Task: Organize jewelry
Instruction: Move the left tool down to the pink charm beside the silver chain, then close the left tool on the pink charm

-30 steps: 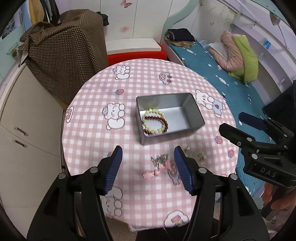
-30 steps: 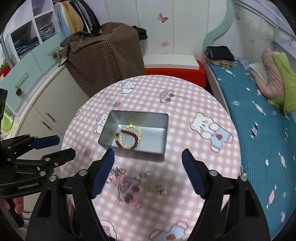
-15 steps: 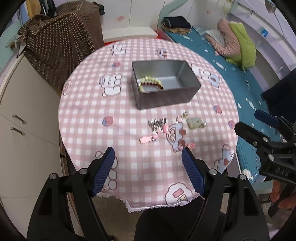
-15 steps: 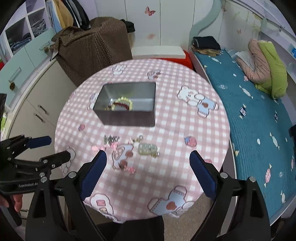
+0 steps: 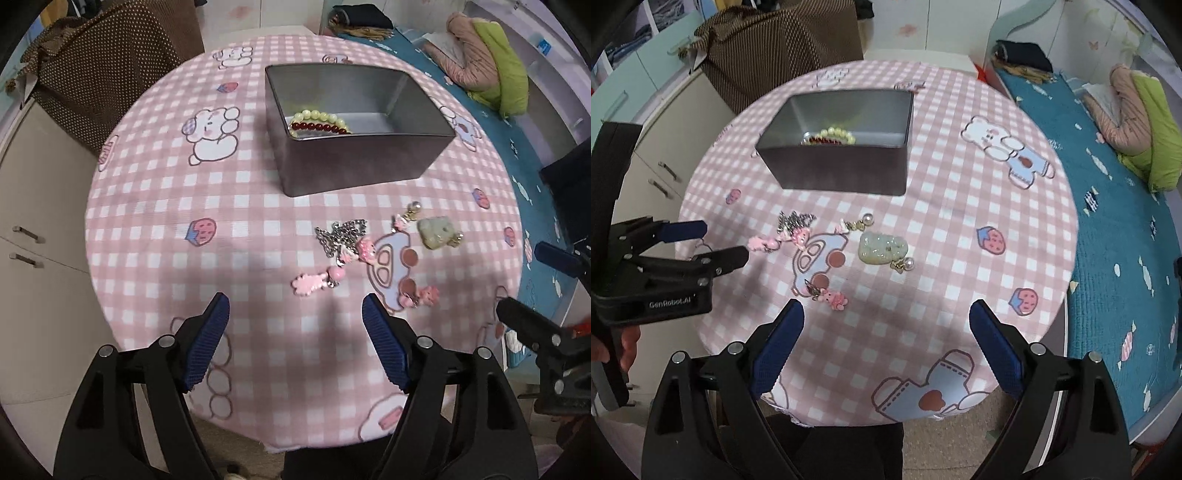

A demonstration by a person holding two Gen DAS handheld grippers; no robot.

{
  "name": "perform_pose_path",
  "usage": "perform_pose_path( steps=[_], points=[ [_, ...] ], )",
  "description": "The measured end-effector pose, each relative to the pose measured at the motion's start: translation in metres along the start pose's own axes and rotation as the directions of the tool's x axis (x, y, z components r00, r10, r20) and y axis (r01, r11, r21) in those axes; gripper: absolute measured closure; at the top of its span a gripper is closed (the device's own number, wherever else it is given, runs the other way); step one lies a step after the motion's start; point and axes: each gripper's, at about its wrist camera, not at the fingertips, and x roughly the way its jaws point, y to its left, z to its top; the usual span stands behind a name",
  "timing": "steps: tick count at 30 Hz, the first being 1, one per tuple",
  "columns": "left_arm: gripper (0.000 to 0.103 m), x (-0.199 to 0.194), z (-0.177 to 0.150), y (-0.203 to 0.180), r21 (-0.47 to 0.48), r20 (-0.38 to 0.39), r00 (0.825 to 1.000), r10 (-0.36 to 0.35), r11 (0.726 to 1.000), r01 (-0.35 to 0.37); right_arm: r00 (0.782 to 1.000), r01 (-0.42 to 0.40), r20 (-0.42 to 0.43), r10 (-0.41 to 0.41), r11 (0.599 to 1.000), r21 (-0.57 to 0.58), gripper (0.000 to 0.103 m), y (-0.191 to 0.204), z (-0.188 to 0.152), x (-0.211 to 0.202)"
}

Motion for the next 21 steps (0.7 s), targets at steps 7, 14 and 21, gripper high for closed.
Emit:
perform_pose_path(
  steps=[7,14,21],
  points=[
    [0.061,0.03,0.003,-0.003,0.051,-0.06,0.998,0.01,0.999,-0.007,0.999,-0.003,-0.042,0.003,1.0,-0.004,0.016,-0.008,0.006,0.018],
    [0.103,0.031,0.004,-0.004,0.078,-0.028,1.0,0.001,0.997,0.001,0.997,-0.02,-0.07,0.019,1.0,-0.014,0.016,-0.01,0.008,0.028],
    [0.103,0.018,0.007,0.008,-0.009,-0.015,0.997,-0.077,0.997,0.077,0.996,-0.074,-0.064,0.068,0.993,-0.09,0.016,0.006,0.009,0.032]
  ],
)
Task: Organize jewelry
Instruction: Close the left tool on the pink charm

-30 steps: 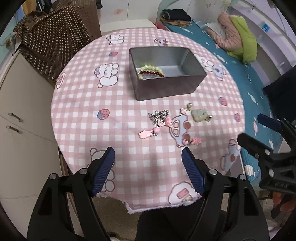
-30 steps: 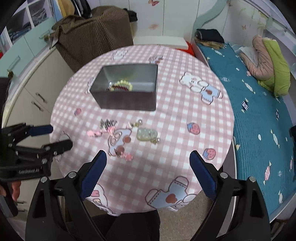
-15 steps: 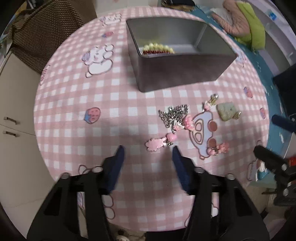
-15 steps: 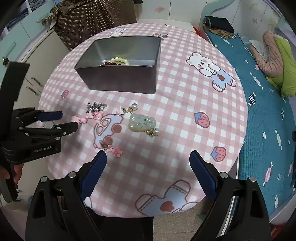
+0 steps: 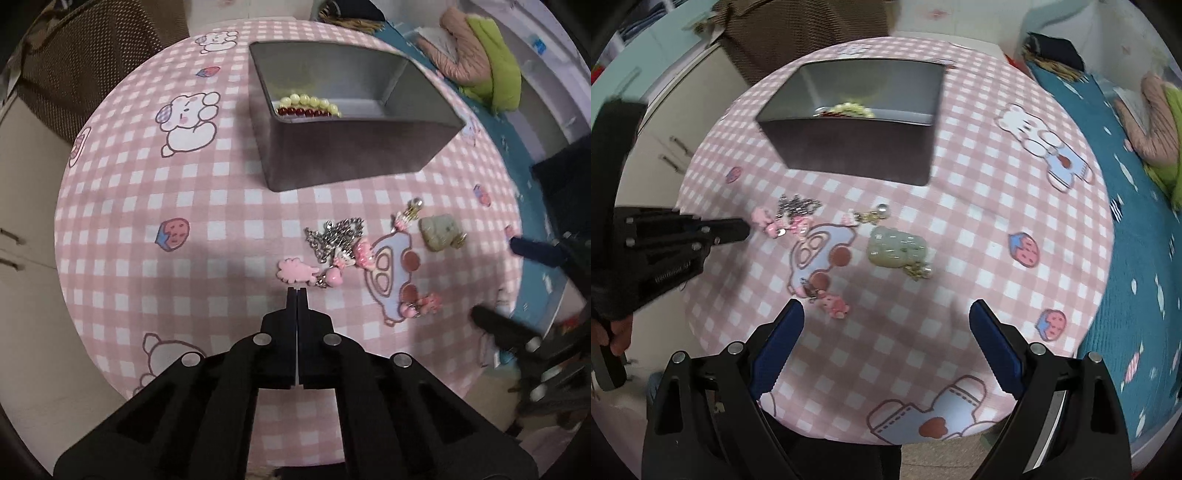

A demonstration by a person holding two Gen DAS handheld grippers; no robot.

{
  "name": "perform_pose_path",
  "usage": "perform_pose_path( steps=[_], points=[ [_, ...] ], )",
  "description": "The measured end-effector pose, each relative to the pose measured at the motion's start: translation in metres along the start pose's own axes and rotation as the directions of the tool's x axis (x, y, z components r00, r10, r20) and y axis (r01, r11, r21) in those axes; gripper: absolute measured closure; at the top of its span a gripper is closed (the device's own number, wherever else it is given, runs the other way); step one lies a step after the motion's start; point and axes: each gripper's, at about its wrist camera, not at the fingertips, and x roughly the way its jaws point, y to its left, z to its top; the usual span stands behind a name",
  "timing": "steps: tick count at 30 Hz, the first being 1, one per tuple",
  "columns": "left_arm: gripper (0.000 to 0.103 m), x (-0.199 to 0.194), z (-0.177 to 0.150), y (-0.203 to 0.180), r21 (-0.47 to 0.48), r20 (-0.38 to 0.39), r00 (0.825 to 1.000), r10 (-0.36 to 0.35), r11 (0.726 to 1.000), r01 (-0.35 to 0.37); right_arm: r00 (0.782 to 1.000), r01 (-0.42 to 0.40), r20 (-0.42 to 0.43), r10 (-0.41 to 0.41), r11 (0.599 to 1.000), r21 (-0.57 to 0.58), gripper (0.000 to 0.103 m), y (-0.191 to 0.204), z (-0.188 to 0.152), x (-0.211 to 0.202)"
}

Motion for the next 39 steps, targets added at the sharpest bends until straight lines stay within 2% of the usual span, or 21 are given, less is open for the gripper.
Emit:
perform_pose_path(
  steps=[4,6,8,9,13,21,23,24,25,29,33,35,37,39],
  points=[
    [0.102,-0.011,0.001,0.0,-0.003,0.016,1.0,-0.015,1.0,0.015,1.0,-0.019,-0.015,0.018,0.999,-0.038,0.016,0.009,0.001,0.005],
    [0.096,-0.006,0.002,-0.003,0.025,-0.007,1.0,-0.005,1.0,0.005,1.0,-0.021,-0.018,0.021,0.999,-0.046,0.017,0.01,0.001,0.007],
    [0.068,-0.001,0.003,-0.006,0.05,-0.009,1.0,0.013,0.999,-0.013,1.0,-0.022,-0.02,0.021,0.999,-0.049,0.016,0.009,0.0,0.006],
    [0.065,0.002,0.002,-0.01,0.051,-0.002,1.0,0.025,0.998,-0.025,1.0,-0.021,-0.021,0.02,0.999,-0.047,0.016,0.008,-0.001,0.006],
    [0.064,0.011,0.008,-0.012,0.024,-0.007,1.0,0.03,0.999,-0.03,1.0,-0.015,-0.023,0.015,1.0,-0.022,0.016,0.0,-0.001,0.006],
    [0.065,0.018,0.007,-0.017,0.061,0.011,0.998,0.058,0.996,-0.058,0.999,-0.019,-0.029,0.019,1.0,0.014,0.016,-0.013,-0.003,0.007],
    [0.085,0.019,0.011,-0.016,0.048,0.002,0.999,0.046,0.998,-0.046,0.999,-0.018,-0.032,0.018,1.0,0.011,0.017,-0.013,-0.003,0.008],
    [0.087,0.019,0.013,-0.014,0.035,-0.004,0.999,0.032,0.999,-0.032,0.999,-0.02,-0.033,0.02,1.0,0.01,0.017,-0.012,-0.003,0.009],
    [0.093,0.018,0.013,-0.011,0.022,-0.005,1.0,0.019,1.0,-0.019,0.999,-0.022,-0.032,0.022,1.0,0.009,0.017,-0.013,-0.003,0.008],
    [0.094,0.016,0.015,-0.01,0.037,-0.003,1.0,0.02,0.999,-0.02,0.999,-0.023,-0.031,0.023,1.0,0.008,0.017,-0.012,-0.001,0.01],
    [0.093,0.005,0.02,-0.008,0.051,0.028,0.999,0.029,0.998,-0.03,0.999,-0.022,-0.029,0.023,1.0,0.017,0.017,-0.014,-0.001,0.01],
    [0.07,0.003,0.023,-0.011,0.08,0.034,0.999,0.033,0.996,-0.036,0.999,-0.021,-0.031,0.022,0.999,0.024,0.017,-0.016,-0.001,0.01],
    [0.067,0.005,0.025,-0.012,0.113,0.041,0.997,0.061,0.991,-0.066,0.999,-0.021,-0.032,0.022,0.999,0.03,0.017,-0.019,-0.001,0.01],
    [0.067,0.01,0.026,-0.013,0.126,0.019,0.998,0.055,0.99,-0.057,0.999,-0.019,-0.032,0.02,0.999,0.032,0.017,-0.021,-0.002,0.009]
  ],
)
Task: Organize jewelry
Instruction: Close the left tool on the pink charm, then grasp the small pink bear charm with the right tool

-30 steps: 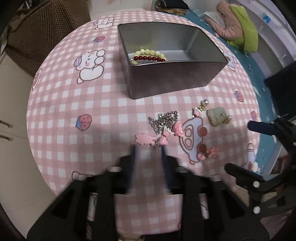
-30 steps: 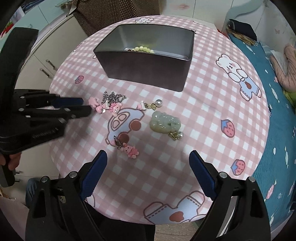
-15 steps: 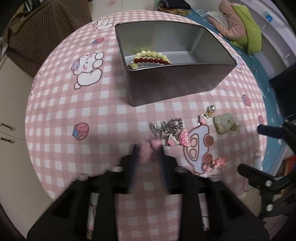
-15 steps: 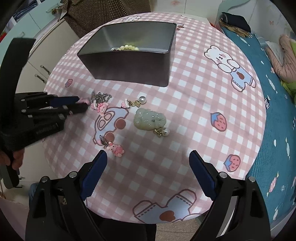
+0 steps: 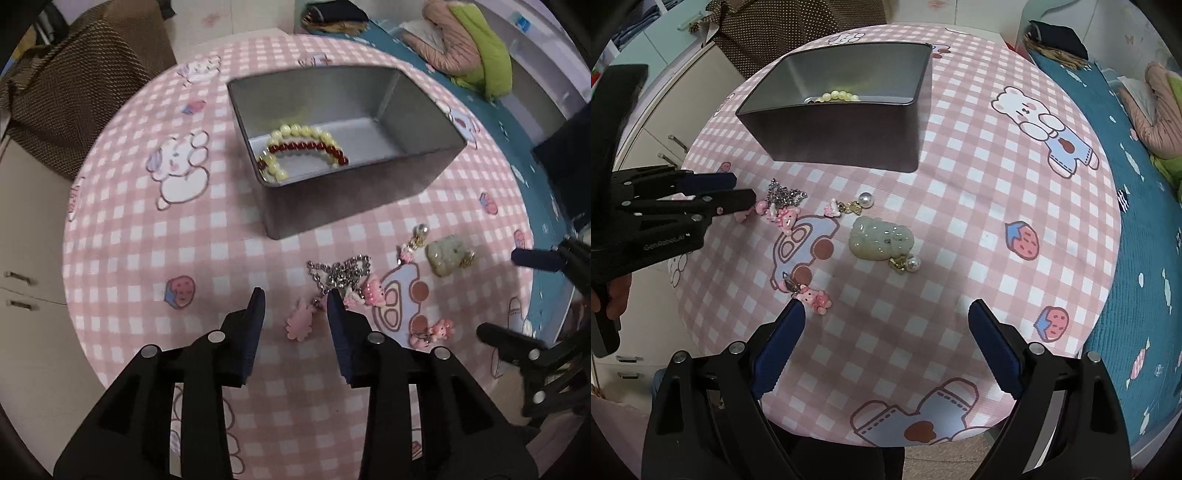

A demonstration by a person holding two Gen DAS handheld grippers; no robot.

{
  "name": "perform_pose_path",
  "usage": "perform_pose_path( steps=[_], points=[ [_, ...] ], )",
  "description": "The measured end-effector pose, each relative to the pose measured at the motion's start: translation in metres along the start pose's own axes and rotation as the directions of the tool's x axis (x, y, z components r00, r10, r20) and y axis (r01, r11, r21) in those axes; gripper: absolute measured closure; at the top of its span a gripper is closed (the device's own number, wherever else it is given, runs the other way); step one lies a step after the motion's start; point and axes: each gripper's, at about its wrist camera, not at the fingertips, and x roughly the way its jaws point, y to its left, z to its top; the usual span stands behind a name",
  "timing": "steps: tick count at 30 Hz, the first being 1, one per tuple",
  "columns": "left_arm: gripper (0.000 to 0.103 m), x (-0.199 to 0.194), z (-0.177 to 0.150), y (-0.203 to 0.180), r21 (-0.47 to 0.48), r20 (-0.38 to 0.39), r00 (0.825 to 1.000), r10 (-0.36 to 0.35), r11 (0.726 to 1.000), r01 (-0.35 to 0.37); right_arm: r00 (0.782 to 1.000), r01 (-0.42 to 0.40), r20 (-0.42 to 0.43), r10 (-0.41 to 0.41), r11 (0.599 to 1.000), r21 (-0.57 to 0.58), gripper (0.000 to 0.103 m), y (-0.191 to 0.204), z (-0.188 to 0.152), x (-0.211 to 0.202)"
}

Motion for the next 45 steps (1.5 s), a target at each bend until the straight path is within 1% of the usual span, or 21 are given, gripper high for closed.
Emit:
perform_pose_path(
  steps=[4,5,6,7,9,12,15,17,19,21,25,27,29,30,31,32,33,36,38,40,45],
  points=[
    [0.067,0.007,-0.001,-0.002,0.034,-0.034,0.999,-0.014,0.999,0.015,1.0,0.005,-0.001,-0.005,1.0,0.011,0.017,-0.006,-0.002,-0.001],
    [0.07,0.01,-0.003,-0.003,0.045,-0.046,0.999,-0.012,0.999,0.014,1.0,0.006,0.0,-0.006,1.0,0.016,0.017,-0.007,-0.002,-0.002],
    [0.073,0.012,-0.005,-0.006,0.051,-0.051,0.999,-0.006,0.999,0.009,1.0,0.004,0.0,-0.004,1.0,0.021,0.017,-0.009,-0.003,-0.002],
    [0.088,0.012,-0.007,-0.008,0.066,-0.035,0.999,0.021,0.998,-0.018,1.0,0.003,-0.001,-0.003,1.0,0.024,0.017,-0.011,-0.003,-0.002],
    [0.088,0.012,-0.009,-0.01,0.068,-0.027,0.999,0.027,0.997,-0.025,1.0,0.001,-0.001,-0.001,1.0,0.025,0.017,-0.012,-0.003,-0.002],
    [0.088,0.011,-0.008,-0.005,0.012,-0.025,1.0,0.007,1.0,-0.007,1.0,-0.005,-0.003,0.005,1.0,0.014,0.017,-0.011,-0.003,-0.001],
    [0.088,0.006,-0.012,0.0,-0.017,-0.019,1.0,0.0,1.0,0.0,0.999,-0.033,0.002,0.033,0.999,-0.006,0.019,-0.001,-0.001,0.0],
    [0.088,-0.001,-0.015,0.004,-0.04,-0.003,1.0,-0.008,0.999,0.007,0.998,-0.07,-0.001,0.07,0.997,-0.021,0.021,0.007,0.001,0.002],
    [0.088,-0.009,-0.018,0.004,-0.058,0.018,1.0,0.0,0.998,0.001,0.995,-0.101,0.006,0.102,0.994,-0.044,0.026,0.014,0.001,0.002],
    [0.088,-0.016,-0.022,0.008,-0.084,0.033,0.999,-0.005,0.996,0.008,0.991,-0.129,0.006,0.13,0.987,-0.093,0.036,0.026,0.002,0.003],
    [0.088,-0.029,-0.032,0.012,-0.13,0.047,0.999,-0.025,0.991,0.031,0.988,-0.151,-0.02,0.15,0.974,-0.17,0.046,0.047,0.004,0.013],
    [0.088,-0.033,-0.038,0.014,-0.158,0.048,0.998,-0.038,0.986,0.045,0.99,-0.14,-0.027,0.138,0.968,-0.208,0.055,0.055,0.003,0.019],
    [0.088,-0.037,-0.048,0.016,-0.189,0.047,0.998,-0.053,0.98,0.061,0.994,-0.111,-0.05,0.102,0.963,-0.245,0.063,0.062,0.002,0.029],
    [0.088,-0.037,-0.051,0.017,-0.198,0.045,0.997,-0.055,0.978,0.063,0.995,-0.104,-0.026,0.101,0.958,-0.265,0.068,0.065,0.002,0.028],
    [0.088,-0.038,-0.054,0.017,-0.202,0.043,0.998,-0.055,0.977,0.063,0.995,-0.101,-0.028,0.097,0.955,-0.278,0.071,0.067,0.001,0.029],
    [0.088,-0.037,-0.056,0.016,-0.205,0.04,0.998,-0.056,0.977,0.063,0.997,-0.075,-0.01,0.075,0.953,-0.294,0.079,0.069,0.001,0.03],
    [0.088,-0.037,-0.058,0.016,-0.209,0.037,0.998,-0.06,0.976,0.066,0.998,-0.058,-0.004,0.059,0.953,-0.299,0.083,0.071,0.001,0.032],
    [0.088,-0.036,-0.062,0.013,-0.214,0.034,0.997,-0.071,0.974,0.076,0.996,-0.083,-0.01,0.083,0.958,-0.276,0.084,0.067,0.001,0.033],
    [0.088,-0.037,-0.063,0.011,-0.212,0.038,0.996,-0.077,0.974,0.083,0.997,-0.072,-0.006,0.073,0.96,-0.272,0.084,0.069,0.002,0.034],
    [0.088,-0.039,-0.063,0.009,-0.207,0.044,0.996,-0.083,0.974,0.091,0.996,-0.09,-0.013,0.09,0.967,-0.237,0.084,0.069,0.004,0.034],
    [0.088,-0.044,-0.059,0.007,-0.191,0.065,0.994,-0.091,0.976,0.102,0.994,-0.103,0.028,0.109,0.978,-0.184,0.084,0.05,0.009,0.013]
  ],
)
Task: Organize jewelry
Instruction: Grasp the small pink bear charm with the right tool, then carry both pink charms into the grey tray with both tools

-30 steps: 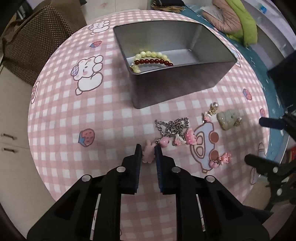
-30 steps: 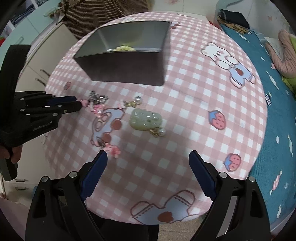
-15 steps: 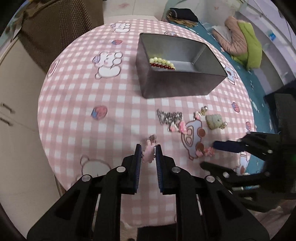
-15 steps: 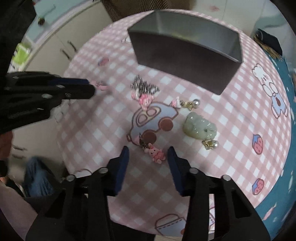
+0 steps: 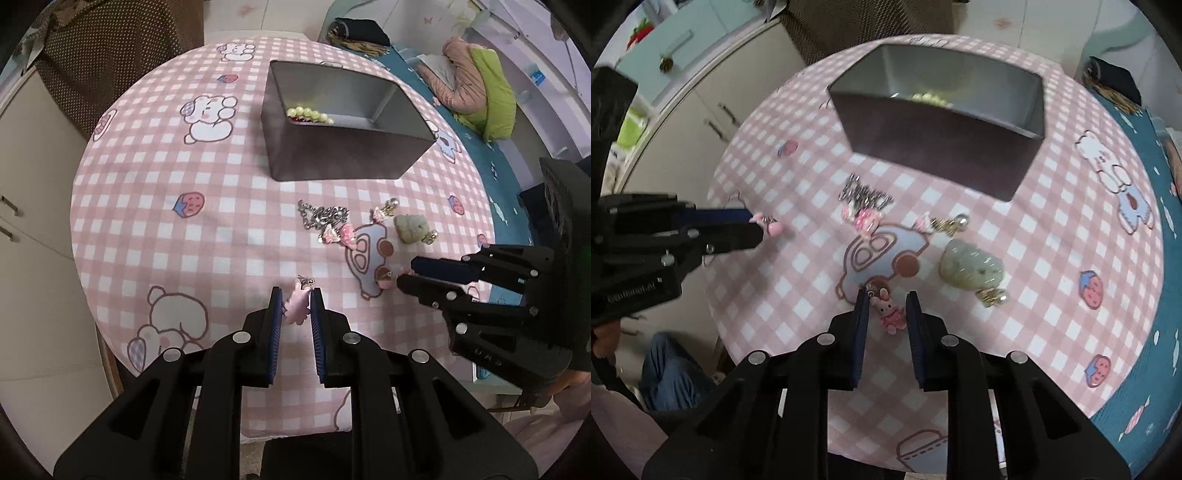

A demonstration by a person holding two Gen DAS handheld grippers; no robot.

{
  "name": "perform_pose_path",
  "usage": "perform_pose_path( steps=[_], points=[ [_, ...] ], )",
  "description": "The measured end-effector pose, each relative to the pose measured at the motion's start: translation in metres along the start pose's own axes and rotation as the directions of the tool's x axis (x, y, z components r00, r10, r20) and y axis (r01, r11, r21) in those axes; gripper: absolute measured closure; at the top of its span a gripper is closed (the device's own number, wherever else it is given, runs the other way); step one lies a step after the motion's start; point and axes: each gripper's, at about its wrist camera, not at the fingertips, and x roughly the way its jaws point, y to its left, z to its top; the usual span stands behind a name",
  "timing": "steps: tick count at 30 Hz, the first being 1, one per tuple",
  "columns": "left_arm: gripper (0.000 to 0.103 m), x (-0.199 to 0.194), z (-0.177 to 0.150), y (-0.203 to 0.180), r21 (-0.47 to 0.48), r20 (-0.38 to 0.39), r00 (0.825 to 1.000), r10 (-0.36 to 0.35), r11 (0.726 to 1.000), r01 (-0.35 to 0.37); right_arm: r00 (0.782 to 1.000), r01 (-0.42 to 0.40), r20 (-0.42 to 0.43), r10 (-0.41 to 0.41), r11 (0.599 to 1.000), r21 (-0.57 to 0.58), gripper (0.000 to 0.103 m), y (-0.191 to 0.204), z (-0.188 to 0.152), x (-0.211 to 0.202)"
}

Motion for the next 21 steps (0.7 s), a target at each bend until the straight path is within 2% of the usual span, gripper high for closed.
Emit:
perform_pose_path(
  steps=[13,21],
  points=[
    [0.088,-0.024,0.031,-0.011,0.039,0.094,0.995,-0.02,0.999,0.017,0.988,0.038,0.147,-0.046,0.998,0.057,0.084,-0.012,0.024,-0.048],
    [0.088,-0.032,0.069,-0.021,0.069,0.153,0.987,-0.043,0.997,0.032,0.974,0.056,0.216,-0.066,0.997,0.051,0.084,-0.024,0.052,-0.07]
  ],
)
